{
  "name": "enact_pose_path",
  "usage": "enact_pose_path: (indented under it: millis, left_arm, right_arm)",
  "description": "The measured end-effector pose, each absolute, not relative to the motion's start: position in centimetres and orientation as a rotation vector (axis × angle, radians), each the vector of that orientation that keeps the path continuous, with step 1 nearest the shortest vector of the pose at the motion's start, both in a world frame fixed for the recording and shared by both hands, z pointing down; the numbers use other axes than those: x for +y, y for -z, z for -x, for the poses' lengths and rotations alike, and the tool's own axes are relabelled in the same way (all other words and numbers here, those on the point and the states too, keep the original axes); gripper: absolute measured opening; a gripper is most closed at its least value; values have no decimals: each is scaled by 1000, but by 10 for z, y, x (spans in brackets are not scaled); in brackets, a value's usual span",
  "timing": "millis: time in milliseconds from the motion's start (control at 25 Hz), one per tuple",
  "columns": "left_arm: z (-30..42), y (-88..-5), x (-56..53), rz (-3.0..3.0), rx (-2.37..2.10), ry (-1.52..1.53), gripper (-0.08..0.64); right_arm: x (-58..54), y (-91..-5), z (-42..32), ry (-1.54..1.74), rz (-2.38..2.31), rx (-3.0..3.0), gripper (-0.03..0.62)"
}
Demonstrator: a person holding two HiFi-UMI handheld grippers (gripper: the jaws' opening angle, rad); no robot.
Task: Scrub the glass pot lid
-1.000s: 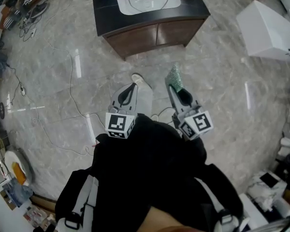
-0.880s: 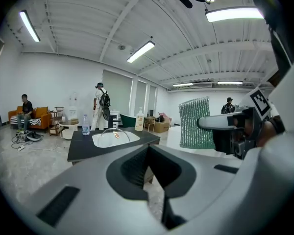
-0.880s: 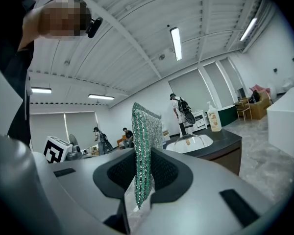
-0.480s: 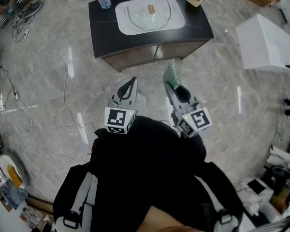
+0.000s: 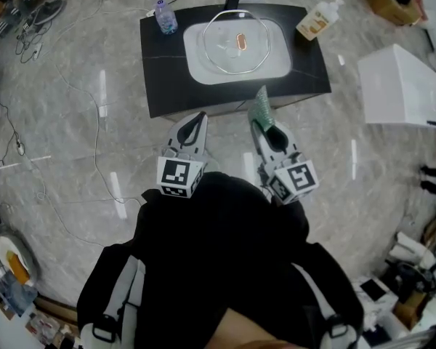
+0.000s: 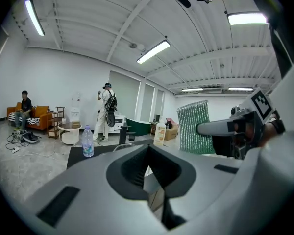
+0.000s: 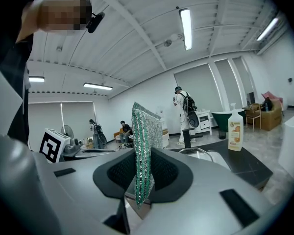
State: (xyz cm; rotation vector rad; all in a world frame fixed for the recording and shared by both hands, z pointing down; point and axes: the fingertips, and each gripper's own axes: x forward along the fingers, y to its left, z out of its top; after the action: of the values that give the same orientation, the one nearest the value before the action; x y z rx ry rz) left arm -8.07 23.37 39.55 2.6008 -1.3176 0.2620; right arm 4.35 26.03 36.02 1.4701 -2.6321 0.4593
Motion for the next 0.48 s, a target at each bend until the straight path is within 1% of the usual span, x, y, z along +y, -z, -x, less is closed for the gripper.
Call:
enact_pose_path:
  millis: [480]
  left_arm:
    - [100,-401,139,-2621,-1322,-278,3]
  right_arm:
    - [166,-378,-31,-448,-1508,-2597,64]
